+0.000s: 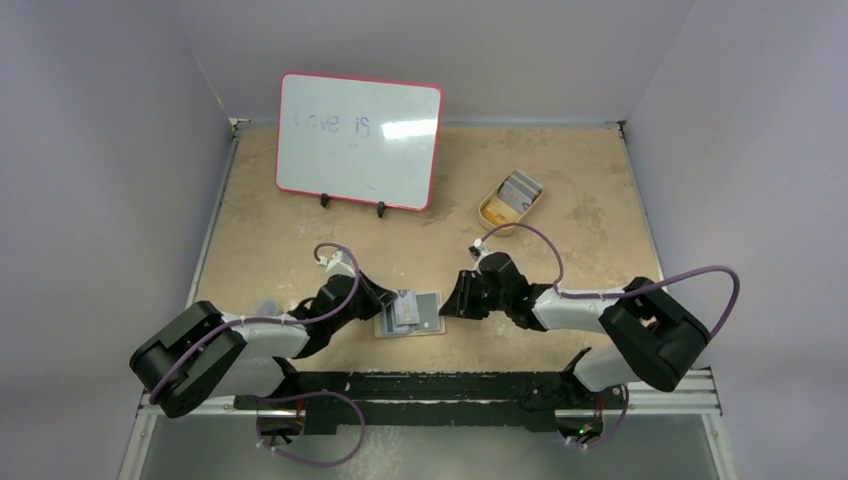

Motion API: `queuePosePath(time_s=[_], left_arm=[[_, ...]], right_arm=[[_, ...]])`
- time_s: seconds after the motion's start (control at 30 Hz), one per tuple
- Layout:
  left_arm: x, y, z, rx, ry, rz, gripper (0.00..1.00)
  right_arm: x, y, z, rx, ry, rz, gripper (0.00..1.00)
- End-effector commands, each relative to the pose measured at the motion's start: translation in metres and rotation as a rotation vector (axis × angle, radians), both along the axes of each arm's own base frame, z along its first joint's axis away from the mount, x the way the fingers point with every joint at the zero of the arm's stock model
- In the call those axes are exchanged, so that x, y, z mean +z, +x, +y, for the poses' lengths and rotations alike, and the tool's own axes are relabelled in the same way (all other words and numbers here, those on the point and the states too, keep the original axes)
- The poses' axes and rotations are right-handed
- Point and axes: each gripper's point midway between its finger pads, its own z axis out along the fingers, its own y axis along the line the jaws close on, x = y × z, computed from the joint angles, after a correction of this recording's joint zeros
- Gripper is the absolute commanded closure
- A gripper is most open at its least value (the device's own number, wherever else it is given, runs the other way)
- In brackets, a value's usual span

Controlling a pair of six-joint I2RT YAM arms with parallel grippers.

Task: Put the credit cards into the card holder
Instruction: Insert the credit card into the card holder.

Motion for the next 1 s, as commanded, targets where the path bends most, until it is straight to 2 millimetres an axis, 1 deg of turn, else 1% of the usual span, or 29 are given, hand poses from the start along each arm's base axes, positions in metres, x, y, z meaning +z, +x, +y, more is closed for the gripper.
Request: queuePosePath(time_s=[0.0,0.2,0.33,0.5,0.63,0.73,0.83,0.97], left_arm=[[0.0,-0.01,-0.007,-0.068,-0.032,-0.006,1.0],[0.003,-0.016,-0.011,-0.121,-0.024,-0.02,1.0],[-0.002,-0.02,-0.008,-0.146,0.023,-0.015,1.0],[-0.003,-0.025,-0.009,-0.176,0.025,-0.017,1.0],[-0.005,-0.025,-0.009,-0.175,0.022,-0.009,1.0],[-0.006,-0.024,-0.013,-0.165,-0.017,-0.003,1.0],[-0.003,-0.021,-0.017,-0.147,-0.057,-0.007,1.0],[-0.007,-0.016,-0.017,-0.115,-0.058,0.006,1.0]], right_arm=[[-0.005,0.001,0.002,-0.017,-0.017,0.003,0.72],[-0.009,0.001,-0.004,-0.045,-0.028,0.003,0.74],[-0.009,0.002,-0.004,-0.045,-0.03,-0.001,0.75],[-0.012,0.001,-0.004,-0.043,-0.033,0.004,0.76],[-0.013,0.0,-0.005,-0.044,-0.033,0.004,0.76],[-0.011,0.0,-0.003,-0.044,-0.021,0.004,0.76],[-0.012,0.0,-0.004,-0.051,-0.022,0.011,0.76],[-0.014,0.0,-0.001,-0.05,-0.007,0.013,0.76]])
